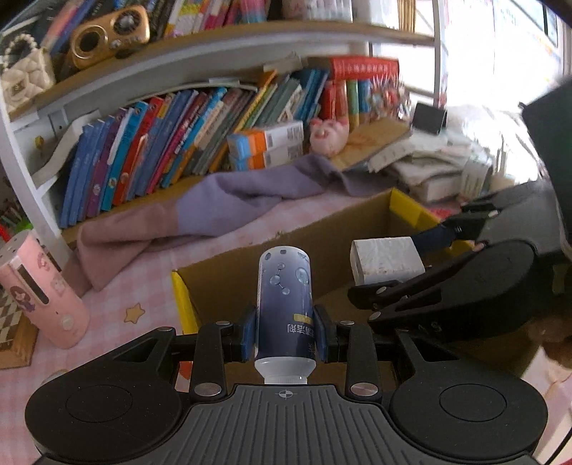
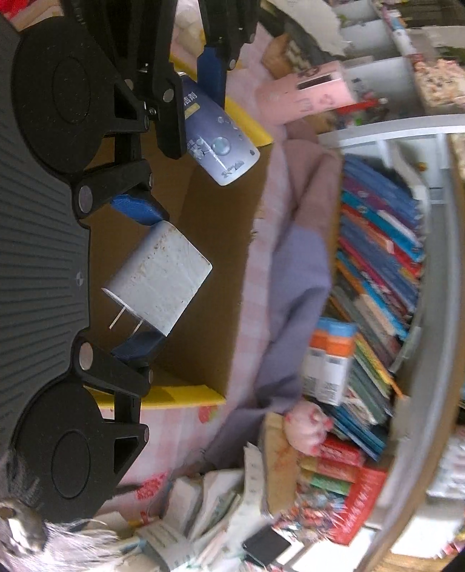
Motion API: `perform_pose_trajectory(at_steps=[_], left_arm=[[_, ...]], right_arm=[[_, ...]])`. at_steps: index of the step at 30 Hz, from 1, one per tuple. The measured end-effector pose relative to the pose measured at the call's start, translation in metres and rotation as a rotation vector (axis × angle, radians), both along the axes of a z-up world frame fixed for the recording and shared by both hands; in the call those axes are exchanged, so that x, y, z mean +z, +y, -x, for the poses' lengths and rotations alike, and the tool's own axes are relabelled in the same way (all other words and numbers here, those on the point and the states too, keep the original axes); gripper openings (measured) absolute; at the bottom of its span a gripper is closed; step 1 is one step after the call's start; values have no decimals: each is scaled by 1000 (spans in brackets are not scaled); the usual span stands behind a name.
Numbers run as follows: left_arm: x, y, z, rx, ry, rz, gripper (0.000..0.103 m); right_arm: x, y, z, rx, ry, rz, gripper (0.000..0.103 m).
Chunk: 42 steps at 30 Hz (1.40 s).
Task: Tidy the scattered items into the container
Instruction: 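Open the right tool to drop the charger while the left tool drops the bottle, then lift both tools out of the box and back toward the table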
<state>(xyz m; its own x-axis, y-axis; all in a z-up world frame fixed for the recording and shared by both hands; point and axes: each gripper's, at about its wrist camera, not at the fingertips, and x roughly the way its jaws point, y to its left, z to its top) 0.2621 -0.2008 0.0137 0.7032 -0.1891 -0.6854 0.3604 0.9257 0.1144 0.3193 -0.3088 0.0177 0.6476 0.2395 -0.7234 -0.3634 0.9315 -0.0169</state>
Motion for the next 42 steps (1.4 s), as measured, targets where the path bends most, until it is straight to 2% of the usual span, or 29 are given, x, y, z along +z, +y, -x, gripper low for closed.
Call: perform_pose_trajectory(at_steps=[5, 10, 18, 25, 31, 36, 42], left_arm=[[-15, -3, -10, 29, 62, -10, 31], [-20, -4, -13, 41, 82, -36, 31], [-23, -2, -17, 59, 121, -43, 31], [-20, -2, -14, 74, 104, -34, 32], [-16, 1, -7, 95, 44, -60, 48], [-7, 8, -1, 118, 7, -17, 62], [3, 8, 7, 135, -36, 1, 70]], right_arm=[[-16, 7, -22, 35, 75, 54, 63], [-24, 16, -27, 66, 59, 131, 63], [-28, 19, -30, 99, 75, 147, 63], [-28, 18, -31, 102, 82, 127, 64], [-26, 16, -27, 96, 82, 104, 64], [-18, 11, -23, 80, 46, 93, 72], [-6, 2, -16, 58, 3, 63, 73]])
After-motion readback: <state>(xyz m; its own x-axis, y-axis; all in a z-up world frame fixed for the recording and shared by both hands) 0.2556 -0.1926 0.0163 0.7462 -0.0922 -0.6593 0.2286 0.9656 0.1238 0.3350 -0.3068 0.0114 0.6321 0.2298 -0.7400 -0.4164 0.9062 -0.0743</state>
